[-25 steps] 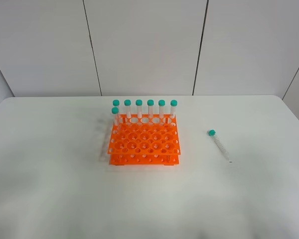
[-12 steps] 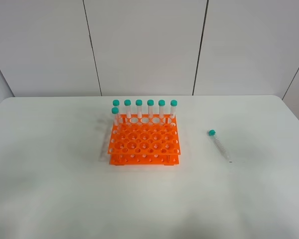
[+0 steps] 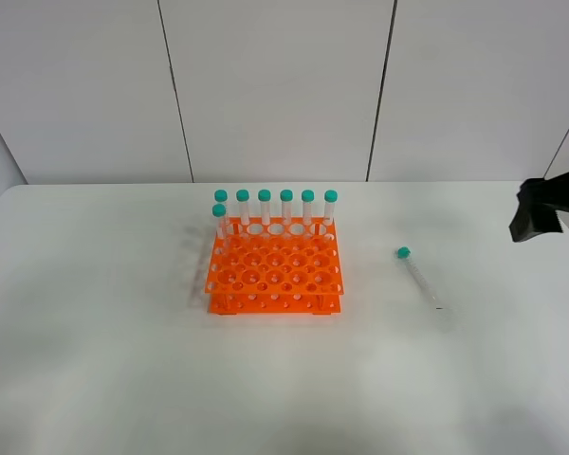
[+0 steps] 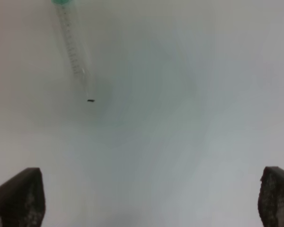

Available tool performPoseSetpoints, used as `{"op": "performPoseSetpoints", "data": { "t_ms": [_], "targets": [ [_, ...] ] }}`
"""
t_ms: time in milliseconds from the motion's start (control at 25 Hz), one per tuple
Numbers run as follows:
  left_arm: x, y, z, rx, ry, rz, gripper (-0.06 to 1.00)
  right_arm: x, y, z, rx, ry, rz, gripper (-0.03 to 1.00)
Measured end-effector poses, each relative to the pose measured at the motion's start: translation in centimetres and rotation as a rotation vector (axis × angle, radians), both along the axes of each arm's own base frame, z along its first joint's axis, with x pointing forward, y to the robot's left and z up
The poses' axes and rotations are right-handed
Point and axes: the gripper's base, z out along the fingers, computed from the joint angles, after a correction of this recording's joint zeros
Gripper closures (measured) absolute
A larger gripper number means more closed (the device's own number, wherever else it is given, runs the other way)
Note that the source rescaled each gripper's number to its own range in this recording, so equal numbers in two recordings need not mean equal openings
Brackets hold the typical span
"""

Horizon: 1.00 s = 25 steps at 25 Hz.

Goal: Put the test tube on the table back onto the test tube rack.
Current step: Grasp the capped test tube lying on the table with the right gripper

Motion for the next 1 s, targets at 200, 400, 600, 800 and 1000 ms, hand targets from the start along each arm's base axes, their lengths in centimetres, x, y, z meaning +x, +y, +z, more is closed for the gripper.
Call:
{"op": "performPoseSetpoints", "data": {
  "t_ms": [200, 400, 600, 800, 1000],
  "targets": [
    [0.0, 0.0, 0.0, 0.000, 0.000, 0.000, 0.00, 7.3, 1.0, -3.3, 0.004, 0.108, 0.055, -0.02],
    [0.0, 0.0, 0.0, 0.000, 0.000, 0.000, 0.00, 10.0, 4.3, -5.0, 0.017, 0.141, 0.178, -0.01],
    [0.0, 0.0, 0.0, 0.000, 0.000, 0.000, 0.00, 10.6, 5.6, -5.9, 0.019, 0.164, 0.214, 0.01],
    [0.0, 0.0, 0.0, 0.000, 0.000, 0.000, 0.00, 10.3, 5.0, -6.0, 0.006, 0.204, 0.197, 0.01],
    [0.0, 0.0, 0.0, 0.000, 0.000, 0.000, 0.00, 9.6, 4.9, -6.1, 0.009, 0.285, 0.163, 0.01]
  ]
}}
